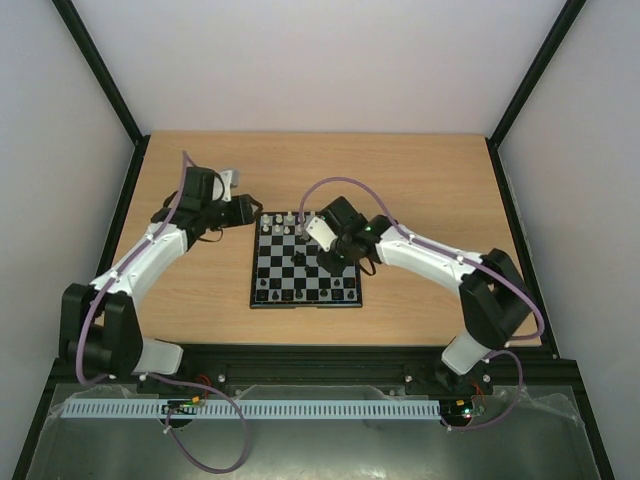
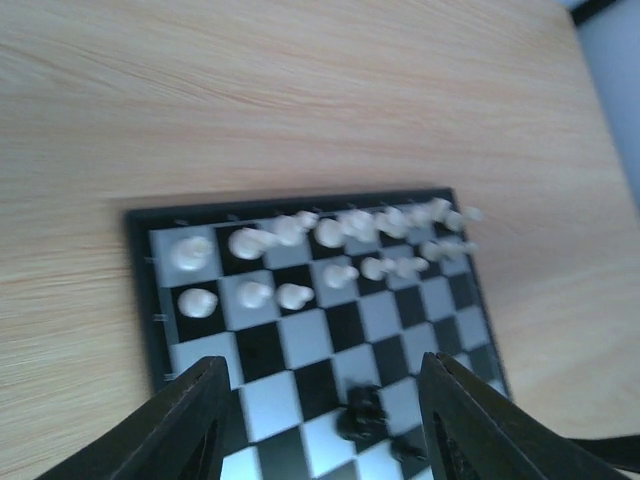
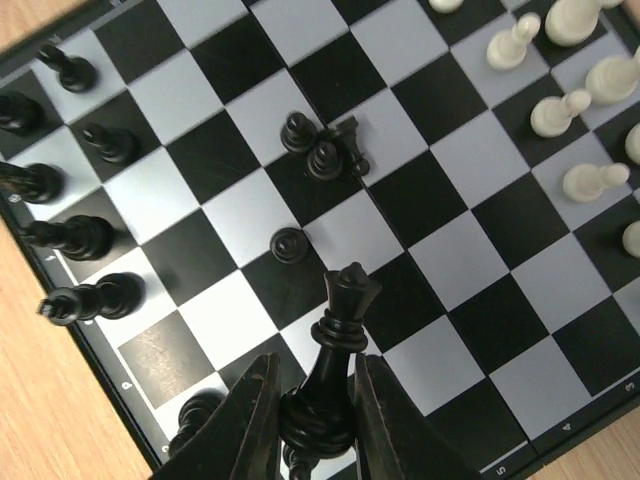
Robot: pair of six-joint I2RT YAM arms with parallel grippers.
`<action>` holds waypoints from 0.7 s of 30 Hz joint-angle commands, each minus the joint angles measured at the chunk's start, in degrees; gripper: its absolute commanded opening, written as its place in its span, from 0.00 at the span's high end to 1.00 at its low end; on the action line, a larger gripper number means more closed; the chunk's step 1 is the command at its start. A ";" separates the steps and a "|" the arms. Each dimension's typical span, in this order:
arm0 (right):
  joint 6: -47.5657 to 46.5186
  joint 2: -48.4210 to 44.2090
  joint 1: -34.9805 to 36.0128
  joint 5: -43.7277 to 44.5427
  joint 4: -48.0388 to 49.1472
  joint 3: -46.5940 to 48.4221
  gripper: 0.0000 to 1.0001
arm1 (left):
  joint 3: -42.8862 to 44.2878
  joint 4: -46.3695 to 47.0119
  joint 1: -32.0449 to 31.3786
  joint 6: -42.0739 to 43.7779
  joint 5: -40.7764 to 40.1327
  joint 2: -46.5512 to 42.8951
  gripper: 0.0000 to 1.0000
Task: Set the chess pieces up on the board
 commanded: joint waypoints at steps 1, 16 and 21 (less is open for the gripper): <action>-1.45 -4.58 -0.37 -3.48 5.48 -4.58 0.89 | -1.05 5.72 -3.13 -2.48 17.36 3.02 0.47; -1.39 -10.56 -0.35 -6.75 7.97 -8.39 0.88 | -0.30 6.30 -13.54 -6.13 26.07 10.83 0.58; -1.34 -10.86 -0.36 -7.39 8.14 -8.79 0.87 | -0.46 6.66 -14.67 -6.03 27.52 12.70 0.60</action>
